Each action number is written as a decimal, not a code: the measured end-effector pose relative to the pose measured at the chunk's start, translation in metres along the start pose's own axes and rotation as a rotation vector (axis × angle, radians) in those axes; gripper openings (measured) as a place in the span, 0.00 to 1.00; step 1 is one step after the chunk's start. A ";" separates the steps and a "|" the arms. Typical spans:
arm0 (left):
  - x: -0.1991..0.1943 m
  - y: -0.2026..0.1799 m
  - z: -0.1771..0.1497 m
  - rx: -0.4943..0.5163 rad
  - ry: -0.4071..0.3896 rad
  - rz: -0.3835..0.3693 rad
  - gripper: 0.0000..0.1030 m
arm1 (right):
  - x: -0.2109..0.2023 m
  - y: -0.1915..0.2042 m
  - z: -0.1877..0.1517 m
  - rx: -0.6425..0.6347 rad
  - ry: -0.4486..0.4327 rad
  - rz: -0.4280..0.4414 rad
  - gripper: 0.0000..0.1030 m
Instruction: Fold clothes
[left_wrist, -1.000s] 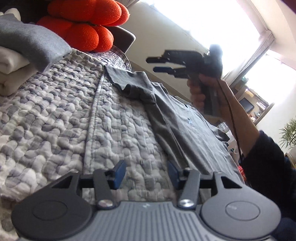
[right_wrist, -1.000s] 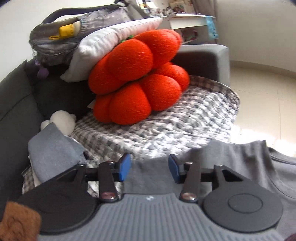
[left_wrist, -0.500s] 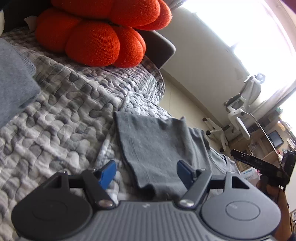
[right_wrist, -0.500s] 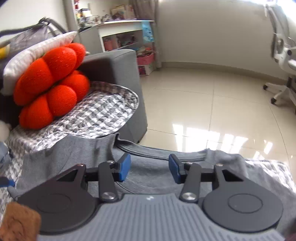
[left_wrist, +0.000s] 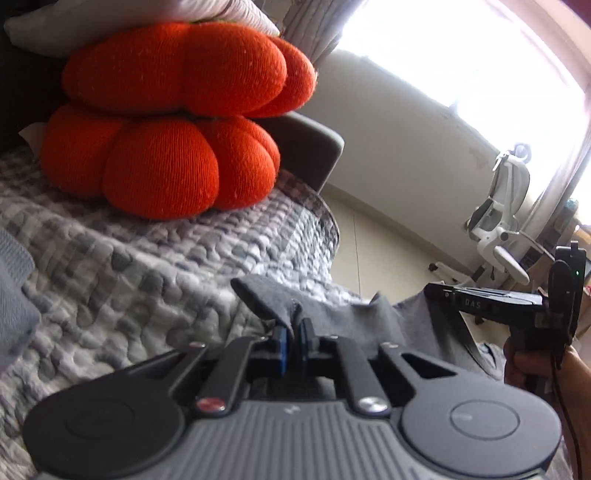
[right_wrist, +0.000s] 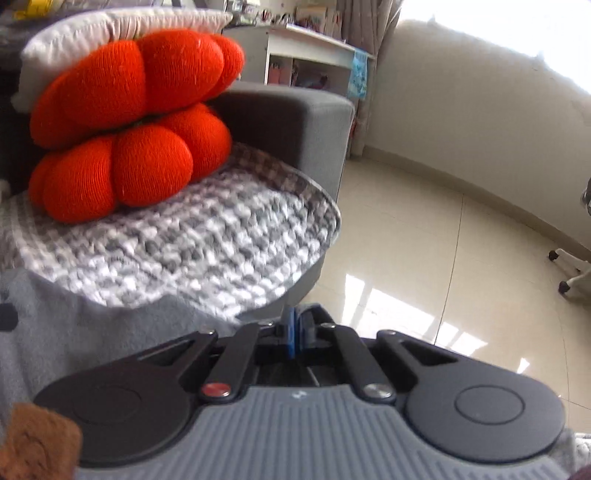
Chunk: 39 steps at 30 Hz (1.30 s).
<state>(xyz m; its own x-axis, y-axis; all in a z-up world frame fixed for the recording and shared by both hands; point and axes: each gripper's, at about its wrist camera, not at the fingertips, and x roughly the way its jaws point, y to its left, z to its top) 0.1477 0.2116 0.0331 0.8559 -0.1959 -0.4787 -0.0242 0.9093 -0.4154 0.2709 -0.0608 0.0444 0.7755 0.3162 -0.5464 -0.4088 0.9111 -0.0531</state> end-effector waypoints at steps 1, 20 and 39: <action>0.003 -0.001 0.003 0.011 -0.001 0.012 0.06 | 0.000 0.001 0.004 -0.007 -0.012 -0.018 0.02; -0.031 0.000 -0.006 0.077 0.010 0.130 0.50 | -0.034 0.024 -0.013 -0.009 -0.030 -0.081 0.50; -0.229 -0.065 -0.195 0.140 0.154 -0.143 0.65 | -0.355 -0.026 -0.236 0.125 0.008 0.030 0.55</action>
<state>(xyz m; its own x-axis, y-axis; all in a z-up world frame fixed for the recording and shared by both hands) -0.1475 0.1257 0.0196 0.7561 -0.3700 -0.5398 0.1723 0.9083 -0.3813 -0.1074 -0.2593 0.0428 0.7599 0.3421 -0.5528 -0.3682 0.9273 0.0677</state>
